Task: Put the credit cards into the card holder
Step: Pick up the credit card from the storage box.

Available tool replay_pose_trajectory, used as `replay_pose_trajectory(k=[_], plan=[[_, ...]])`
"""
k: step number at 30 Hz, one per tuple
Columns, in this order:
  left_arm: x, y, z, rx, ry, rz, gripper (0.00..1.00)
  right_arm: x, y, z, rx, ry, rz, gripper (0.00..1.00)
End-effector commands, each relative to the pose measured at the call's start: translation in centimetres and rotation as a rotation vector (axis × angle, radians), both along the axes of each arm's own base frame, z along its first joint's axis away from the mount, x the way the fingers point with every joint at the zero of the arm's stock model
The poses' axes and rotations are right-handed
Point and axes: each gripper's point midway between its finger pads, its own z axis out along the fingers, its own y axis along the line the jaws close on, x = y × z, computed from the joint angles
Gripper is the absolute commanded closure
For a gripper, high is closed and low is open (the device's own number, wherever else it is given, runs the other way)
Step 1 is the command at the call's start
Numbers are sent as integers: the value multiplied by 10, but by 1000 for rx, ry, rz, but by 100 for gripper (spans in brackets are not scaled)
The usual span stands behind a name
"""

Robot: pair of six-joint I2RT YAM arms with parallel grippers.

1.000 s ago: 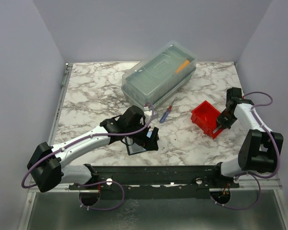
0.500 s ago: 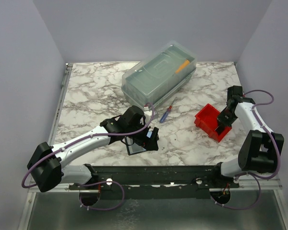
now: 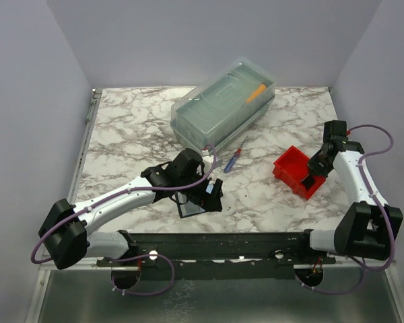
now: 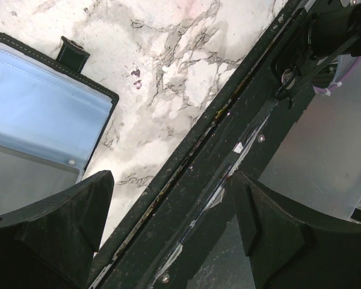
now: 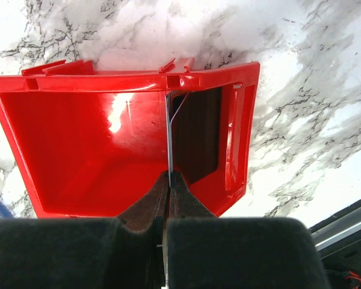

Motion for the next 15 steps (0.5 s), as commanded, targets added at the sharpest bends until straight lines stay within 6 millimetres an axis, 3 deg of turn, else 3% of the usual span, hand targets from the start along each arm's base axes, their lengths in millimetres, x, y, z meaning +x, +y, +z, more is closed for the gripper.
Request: replay_pose_trajectory(k=[1, 9, 15], plan=[[0, -5, 4, -20, -18, -24, 14, -11, -8, 0, -40, 12, -43, 100], [0, -5, 5, -22, -17, -27, 14, -14, -7, 6, -43, -7, -17, 100], [0, -6, 4, -20, -14, -26, 14, 2, -1, 18, -19, -91, 26, 100]])
